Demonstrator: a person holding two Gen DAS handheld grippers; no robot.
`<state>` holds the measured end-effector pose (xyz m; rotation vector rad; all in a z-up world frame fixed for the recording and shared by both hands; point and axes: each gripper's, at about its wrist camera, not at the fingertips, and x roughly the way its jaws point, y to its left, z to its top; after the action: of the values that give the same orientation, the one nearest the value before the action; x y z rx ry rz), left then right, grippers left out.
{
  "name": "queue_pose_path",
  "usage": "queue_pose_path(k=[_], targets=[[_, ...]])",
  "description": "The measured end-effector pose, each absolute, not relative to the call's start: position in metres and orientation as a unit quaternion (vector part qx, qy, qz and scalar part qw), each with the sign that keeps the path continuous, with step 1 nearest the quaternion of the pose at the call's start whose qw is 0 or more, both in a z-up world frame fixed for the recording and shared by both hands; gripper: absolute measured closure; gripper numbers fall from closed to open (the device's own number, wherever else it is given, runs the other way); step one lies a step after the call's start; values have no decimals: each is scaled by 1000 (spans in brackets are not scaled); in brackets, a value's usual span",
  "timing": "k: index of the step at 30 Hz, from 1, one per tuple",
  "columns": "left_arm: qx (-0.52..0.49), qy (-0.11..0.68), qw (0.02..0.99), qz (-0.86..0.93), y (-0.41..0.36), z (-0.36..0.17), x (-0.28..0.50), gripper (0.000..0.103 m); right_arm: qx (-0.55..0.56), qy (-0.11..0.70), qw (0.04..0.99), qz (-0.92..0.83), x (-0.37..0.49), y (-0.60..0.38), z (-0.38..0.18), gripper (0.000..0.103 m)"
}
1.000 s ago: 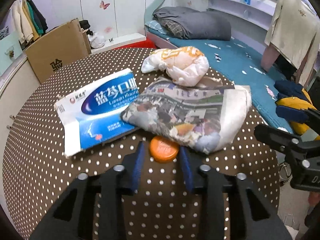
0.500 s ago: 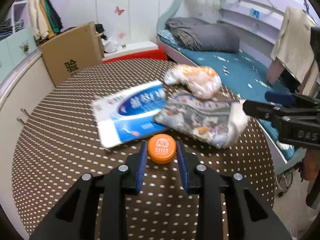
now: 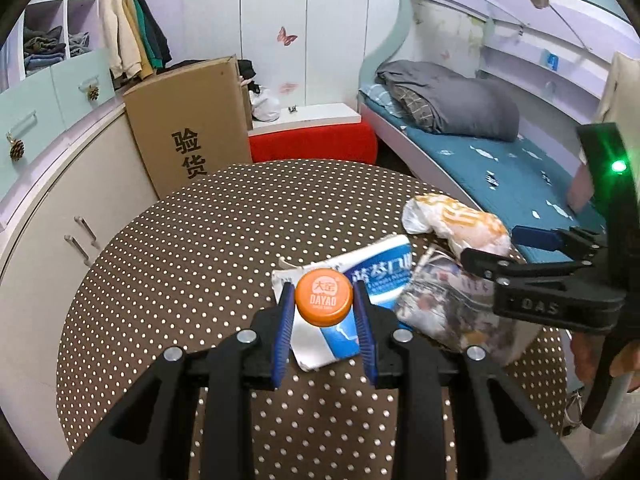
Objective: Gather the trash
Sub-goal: 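Grasp the orange bottle cap with the left tool while the right tool grasps the orange-printed bag, then carry the bottle cap and orange-printed bag with both tools over the bucket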
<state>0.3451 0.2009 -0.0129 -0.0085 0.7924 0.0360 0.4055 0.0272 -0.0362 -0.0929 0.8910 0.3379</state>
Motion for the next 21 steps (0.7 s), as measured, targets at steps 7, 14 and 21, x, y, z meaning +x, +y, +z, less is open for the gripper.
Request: queue_pose_path(k=[7,14,21], targets=[[-3,397,918,17,193,-19,355,74,-45,431,887,160,415,27,-39,71],[10,397,918,8,177,-18,352,74,-38,419,893,162,389,6,-28,71],[19,397,917,-16,141,-16,344,74,-30,413,898,152,364,-21,-21,71]])
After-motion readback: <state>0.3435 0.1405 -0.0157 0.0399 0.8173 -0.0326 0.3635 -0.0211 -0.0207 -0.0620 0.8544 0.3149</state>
